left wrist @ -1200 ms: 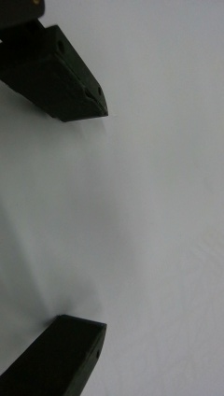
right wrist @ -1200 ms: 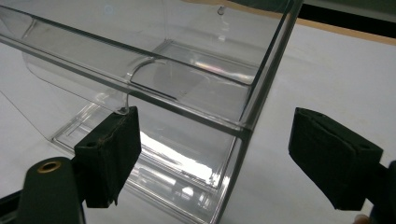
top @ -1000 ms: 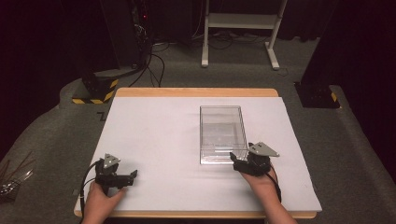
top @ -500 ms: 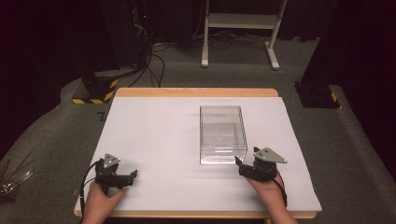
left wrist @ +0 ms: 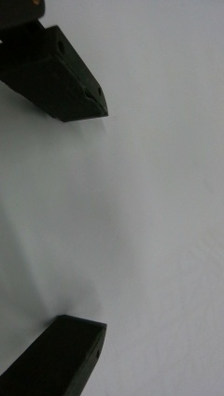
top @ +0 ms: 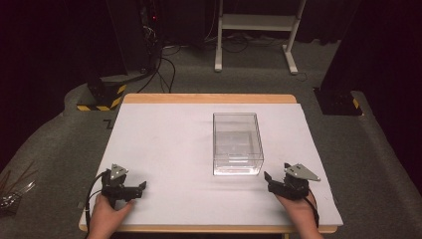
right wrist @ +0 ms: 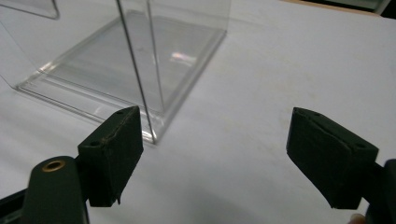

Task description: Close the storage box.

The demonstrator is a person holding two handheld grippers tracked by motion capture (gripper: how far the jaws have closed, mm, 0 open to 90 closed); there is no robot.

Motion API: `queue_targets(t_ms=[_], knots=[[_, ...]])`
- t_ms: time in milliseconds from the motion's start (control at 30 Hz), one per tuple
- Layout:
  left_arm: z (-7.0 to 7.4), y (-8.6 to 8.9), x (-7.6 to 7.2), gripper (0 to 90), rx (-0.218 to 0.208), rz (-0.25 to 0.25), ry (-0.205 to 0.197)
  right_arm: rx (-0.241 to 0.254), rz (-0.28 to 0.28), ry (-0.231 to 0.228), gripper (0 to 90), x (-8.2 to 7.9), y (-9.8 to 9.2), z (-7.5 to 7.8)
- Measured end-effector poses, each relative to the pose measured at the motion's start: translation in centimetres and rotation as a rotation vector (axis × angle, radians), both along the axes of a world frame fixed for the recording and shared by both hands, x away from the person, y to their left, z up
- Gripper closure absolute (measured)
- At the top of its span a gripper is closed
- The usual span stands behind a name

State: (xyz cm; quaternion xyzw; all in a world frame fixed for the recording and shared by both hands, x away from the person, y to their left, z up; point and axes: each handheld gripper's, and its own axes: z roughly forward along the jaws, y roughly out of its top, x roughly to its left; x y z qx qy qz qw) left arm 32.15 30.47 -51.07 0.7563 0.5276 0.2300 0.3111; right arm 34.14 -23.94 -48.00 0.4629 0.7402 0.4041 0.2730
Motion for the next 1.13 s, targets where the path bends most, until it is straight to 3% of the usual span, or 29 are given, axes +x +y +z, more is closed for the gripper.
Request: queue_targets(t_ms=[400, 700, 800, 1133], knots=[[0.0, 0.0, 0.0, 0.7, 0.000, 0.000, 0.001, -0.037, -0.060, 0.039, 21.0, -1.0, -3.0, -1.5], [0.0, -0.1, 0.0, 0.7, -0.008, 0.003, 0.001, -0.073, -0.034, 0.048, 22.4, -1.2, -2.7, -1.9], [0.0, -0.1, 0.0, 0.7, -0.009, 0.003, 0.001, -0.062, -0.035, 0.072, 22.8, -1.1, -2.8, -2.0], [0.0, -0.1, 0.0, 0.7, -0.008, 0.003, 0.001, -0.072, -0.026, 0.071, 23.2, -1.0, -2.7, -2.0]])
